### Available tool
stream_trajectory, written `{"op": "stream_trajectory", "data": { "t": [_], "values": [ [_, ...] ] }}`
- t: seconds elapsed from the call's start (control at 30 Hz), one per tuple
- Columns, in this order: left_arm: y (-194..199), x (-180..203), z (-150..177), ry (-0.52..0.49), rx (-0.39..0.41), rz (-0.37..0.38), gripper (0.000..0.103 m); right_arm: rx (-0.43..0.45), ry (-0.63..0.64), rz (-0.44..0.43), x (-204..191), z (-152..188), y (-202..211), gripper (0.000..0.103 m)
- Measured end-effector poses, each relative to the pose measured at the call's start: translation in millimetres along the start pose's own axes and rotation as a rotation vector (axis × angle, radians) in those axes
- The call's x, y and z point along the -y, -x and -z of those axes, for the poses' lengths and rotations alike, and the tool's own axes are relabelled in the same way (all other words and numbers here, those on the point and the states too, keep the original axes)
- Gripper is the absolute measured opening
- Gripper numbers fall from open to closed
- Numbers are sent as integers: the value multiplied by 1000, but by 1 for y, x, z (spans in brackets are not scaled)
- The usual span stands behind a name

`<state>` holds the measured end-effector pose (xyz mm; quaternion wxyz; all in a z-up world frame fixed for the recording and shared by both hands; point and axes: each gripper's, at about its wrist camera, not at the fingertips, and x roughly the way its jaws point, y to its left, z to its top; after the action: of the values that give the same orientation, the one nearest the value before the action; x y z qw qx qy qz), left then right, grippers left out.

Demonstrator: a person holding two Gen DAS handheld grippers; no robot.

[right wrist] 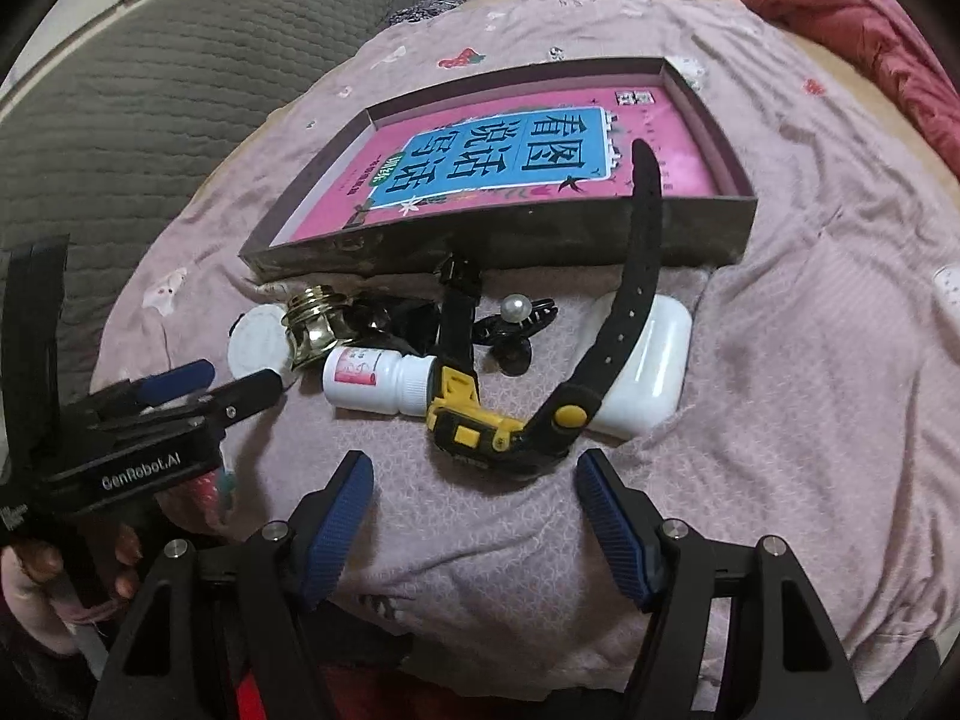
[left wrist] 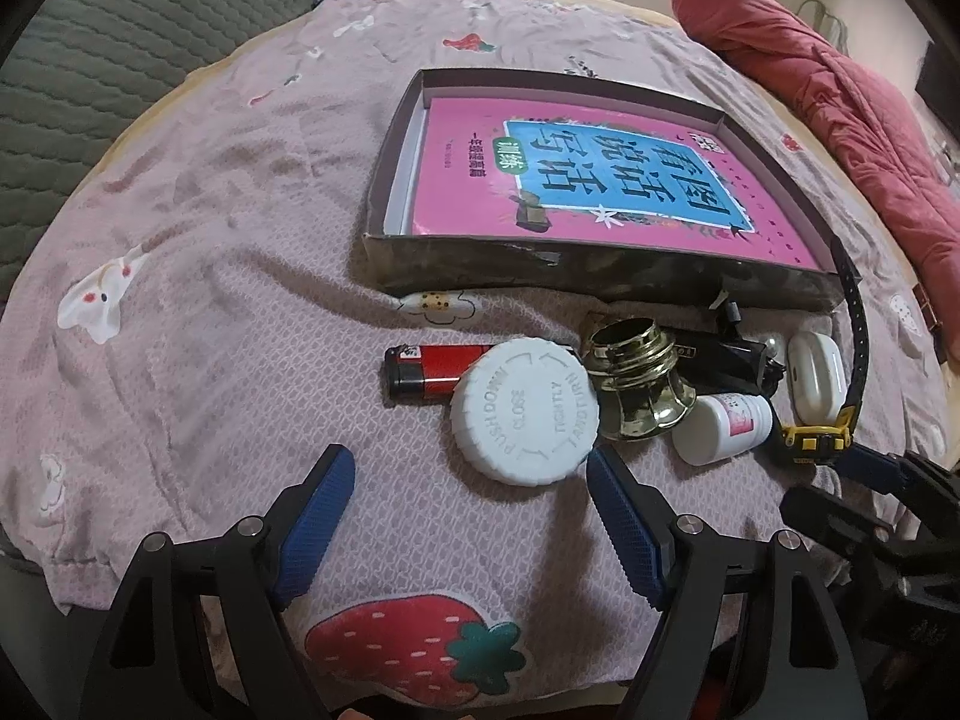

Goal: Organize rigid objects
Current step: 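Close the left gripper on the white round cap while the right gripper approaches the black watch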

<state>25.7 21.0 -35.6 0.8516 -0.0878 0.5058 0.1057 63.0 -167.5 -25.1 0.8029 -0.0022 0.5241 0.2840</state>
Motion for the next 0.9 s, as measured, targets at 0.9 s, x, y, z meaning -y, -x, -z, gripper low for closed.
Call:
{"op": "stream_trajectory", "data": {
  "t": [0.9],
  "values": [
    [-4, 0, -4, -7, 46, 36, 81, 14, -282, -256, 53, -3, -14, 46]
  ]
}}
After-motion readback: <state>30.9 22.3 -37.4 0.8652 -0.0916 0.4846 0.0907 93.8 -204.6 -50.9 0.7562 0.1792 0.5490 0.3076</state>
